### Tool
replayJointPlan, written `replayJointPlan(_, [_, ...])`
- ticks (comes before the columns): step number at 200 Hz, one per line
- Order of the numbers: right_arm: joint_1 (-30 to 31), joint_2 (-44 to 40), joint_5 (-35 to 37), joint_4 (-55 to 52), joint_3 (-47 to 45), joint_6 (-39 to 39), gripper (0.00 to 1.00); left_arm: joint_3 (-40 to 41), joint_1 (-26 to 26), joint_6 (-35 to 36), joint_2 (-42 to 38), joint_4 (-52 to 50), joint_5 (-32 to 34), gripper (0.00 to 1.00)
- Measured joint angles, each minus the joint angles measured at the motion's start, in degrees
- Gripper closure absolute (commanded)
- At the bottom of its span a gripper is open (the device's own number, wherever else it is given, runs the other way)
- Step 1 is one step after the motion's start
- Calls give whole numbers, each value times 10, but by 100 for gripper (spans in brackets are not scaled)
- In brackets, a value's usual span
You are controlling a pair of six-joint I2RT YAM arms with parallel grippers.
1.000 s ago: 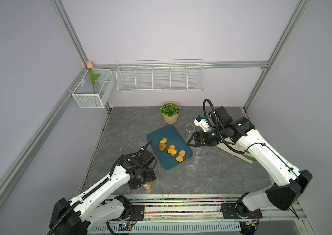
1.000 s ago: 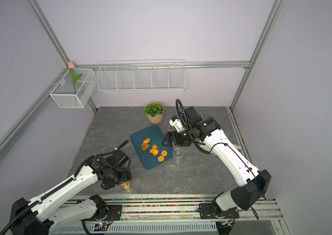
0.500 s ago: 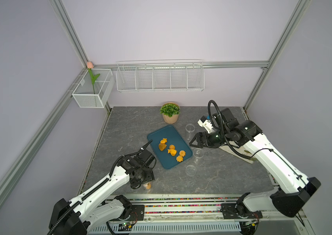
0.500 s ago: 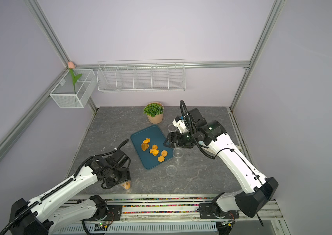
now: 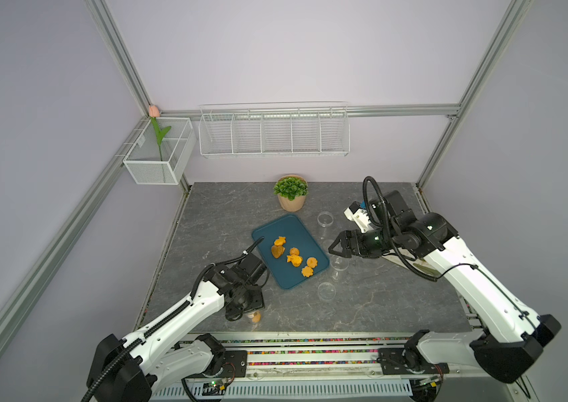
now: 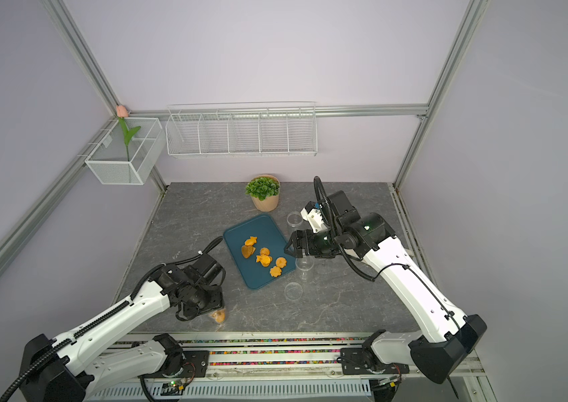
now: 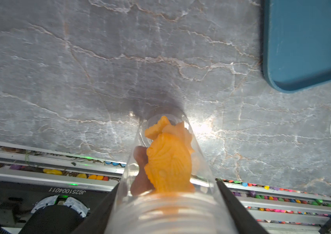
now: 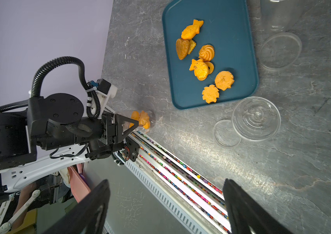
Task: Pour the cookies out of the jar
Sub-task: Pick up the jar from the center of the board, then place the jar at the center of the board.
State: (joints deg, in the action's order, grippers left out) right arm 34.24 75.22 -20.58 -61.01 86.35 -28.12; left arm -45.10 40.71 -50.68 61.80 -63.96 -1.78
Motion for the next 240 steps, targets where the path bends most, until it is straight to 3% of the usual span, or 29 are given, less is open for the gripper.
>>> replayJointPlan(34, [0,-1,9,-3,0,2,11,-17,25,-1,30,22,-9,36])
replayJointPlan(116, [0,-24,42,-35,0,14,11,-153,135,-1,219,70,-11,35])
replayJointPlan(171, [0,-45,60,-52,0,16,11,-203,149,7,273,86,-17,33])
replayJointPlan(240, [0,-50,69,-59,-4,15,11,-203,151,24,280,89,-26,22])
